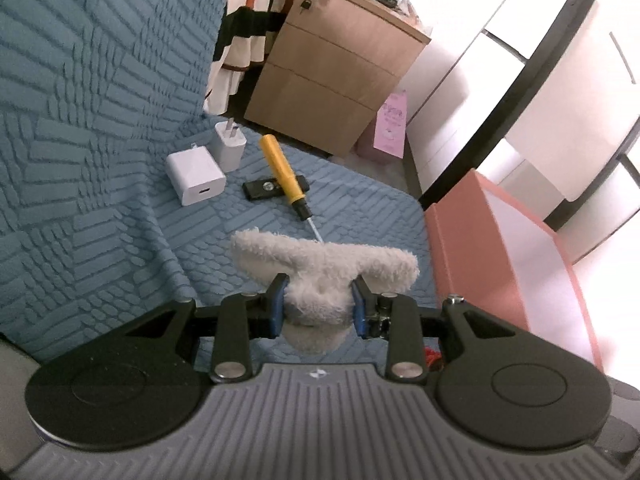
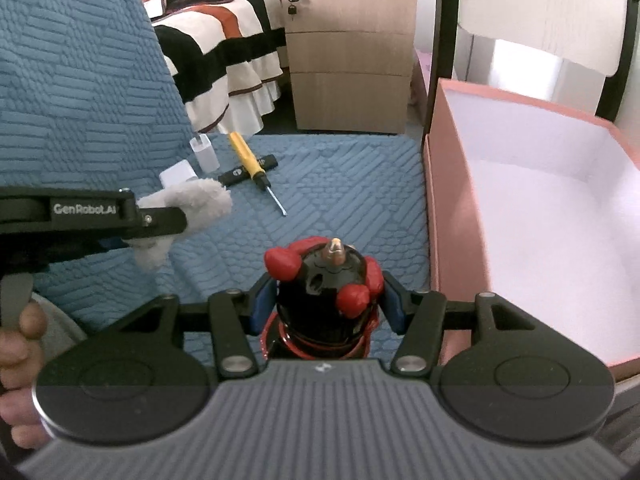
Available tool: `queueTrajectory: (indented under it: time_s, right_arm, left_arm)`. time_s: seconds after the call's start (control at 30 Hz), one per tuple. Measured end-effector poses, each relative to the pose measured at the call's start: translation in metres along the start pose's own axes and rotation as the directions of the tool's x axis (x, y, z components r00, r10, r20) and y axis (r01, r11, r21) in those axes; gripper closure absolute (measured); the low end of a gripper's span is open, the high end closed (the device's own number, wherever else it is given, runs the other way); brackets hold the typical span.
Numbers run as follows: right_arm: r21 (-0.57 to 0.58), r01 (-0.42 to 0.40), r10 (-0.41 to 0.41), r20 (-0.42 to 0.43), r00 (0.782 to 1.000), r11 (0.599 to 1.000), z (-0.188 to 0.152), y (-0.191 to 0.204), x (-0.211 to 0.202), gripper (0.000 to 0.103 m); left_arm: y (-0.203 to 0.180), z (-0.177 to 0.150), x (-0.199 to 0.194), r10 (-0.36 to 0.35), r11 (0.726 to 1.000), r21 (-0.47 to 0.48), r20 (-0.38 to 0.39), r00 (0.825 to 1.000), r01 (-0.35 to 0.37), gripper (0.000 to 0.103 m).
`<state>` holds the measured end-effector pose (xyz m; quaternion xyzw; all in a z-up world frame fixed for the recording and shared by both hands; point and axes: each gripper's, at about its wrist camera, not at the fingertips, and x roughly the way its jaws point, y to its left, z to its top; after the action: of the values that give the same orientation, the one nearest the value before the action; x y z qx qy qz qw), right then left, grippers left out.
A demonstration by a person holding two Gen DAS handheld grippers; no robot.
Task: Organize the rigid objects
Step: 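Carry the cloth and figurine with both grippers over the pink box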
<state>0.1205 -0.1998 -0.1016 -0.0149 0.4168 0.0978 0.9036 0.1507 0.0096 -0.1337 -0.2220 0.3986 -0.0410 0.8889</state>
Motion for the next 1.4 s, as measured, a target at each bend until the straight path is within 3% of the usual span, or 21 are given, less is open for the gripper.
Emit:
queueTrajectory:
  time_s: [0.47,0.83,1.17,1.4]
  right_arm:
    - [0.007,-0.042,0.041,0.093,0.995,0.999,0.053,-0.034,-0.068,0.045]
    - [0.028,-0.026,0.022,0.147,0.989,0.999,0.081,-0.091,-0.110,0.045]
    - [0.059,0.002,-0.014,0.202,0.979,0.998,0.096,-0.152,-0.132,0.045]
    - [0.106,0.046,-0.063,0.160,0.985,0.993,0.079,-0.198,-0.120,0.045]
  left_arm:
    - [-0.074,0.038,-0.039,-0.064,0.995,0.076,0.017,0.998,0.063,0.066]
    - [-0.169,0.061,-0.055,-0.129,0.983,0.136,0.053,0.990,0.121,0.066]
    - [-0.263,0.065,-0.042,-0.199,0.962,0.203,0.069,0.978,0.181,0.066]
    - [-0.311,0.043,0.003,-0.201,0.953,0.234,0.010,0.979,0.194,0.066]
